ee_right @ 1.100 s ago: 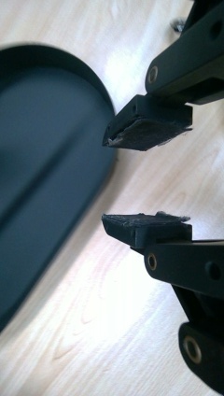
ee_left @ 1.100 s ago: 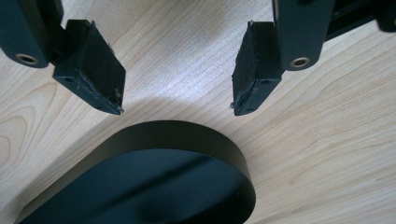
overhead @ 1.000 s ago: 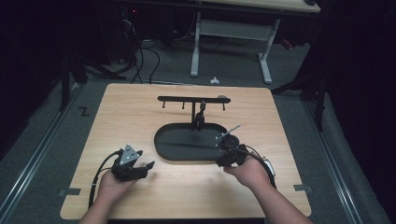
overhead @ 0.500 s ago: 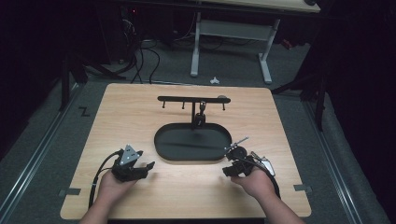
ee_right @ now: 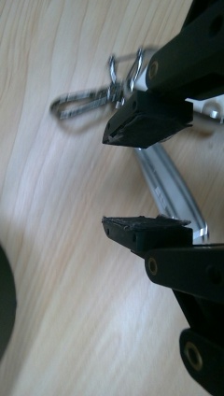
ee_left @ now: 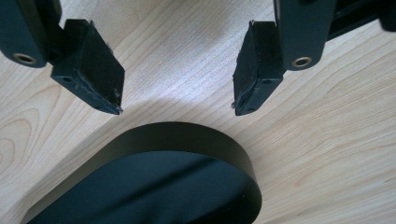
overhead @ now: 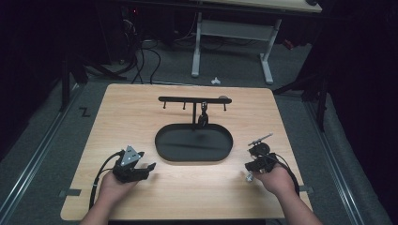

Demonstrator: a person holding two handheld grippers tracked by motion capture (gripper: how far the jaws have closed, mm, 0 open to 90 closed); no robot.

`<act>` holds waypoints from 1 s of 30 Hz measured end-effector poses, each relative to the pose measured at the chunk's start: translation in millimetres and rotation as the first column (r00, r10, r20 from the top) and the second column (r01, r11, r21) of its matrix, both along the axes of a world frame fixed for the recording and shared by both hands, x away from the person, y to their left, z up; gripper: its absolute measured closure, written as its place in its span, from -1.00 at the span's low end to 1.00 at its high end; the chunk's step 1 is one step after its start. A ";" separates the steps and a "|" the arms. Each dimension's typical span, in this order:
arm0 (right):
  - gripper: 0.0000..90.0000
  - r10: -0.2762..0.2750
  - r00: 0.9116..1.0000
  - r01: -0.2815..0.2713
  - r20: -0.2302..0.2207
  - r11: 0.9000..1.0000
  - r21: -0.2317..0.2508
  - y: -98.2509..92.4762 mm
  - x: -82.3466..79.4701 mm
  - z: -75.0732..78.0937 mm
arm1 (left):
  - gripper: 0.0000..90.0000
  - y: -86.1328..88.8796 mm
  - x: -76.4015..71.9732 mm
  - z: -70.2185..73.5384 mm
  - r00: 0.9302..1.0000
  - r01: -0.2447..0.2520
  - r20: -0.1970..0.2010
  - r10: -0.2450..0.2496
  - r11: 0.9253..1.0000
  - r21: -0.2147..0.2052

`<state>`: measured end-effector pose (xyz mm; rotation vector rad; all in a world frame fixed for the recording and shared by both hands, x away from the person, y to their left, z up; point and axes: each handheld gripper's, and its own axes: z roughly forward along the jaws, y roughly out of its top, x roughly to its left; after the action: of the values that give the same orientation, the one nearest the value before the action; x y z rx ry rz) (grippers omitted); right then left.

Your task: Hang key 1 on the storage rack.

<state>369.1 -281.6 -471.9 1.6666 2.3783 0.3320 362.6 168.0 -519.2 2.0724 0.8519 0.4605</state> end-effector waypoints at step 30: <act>0.31 -0.080 0.996 0.078 -0.049 0.996 -0.041 -29.3 37.2 -2.4 | -0.24 -0.6 0.1 -1.0 1.000 0.006 -0.003 -0.006 1.000 0.008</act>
<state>406.3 -310.9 -474.3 1.7656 2.3311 0.2315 362.7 167.4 -520.2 2.0829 0.8473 0.4584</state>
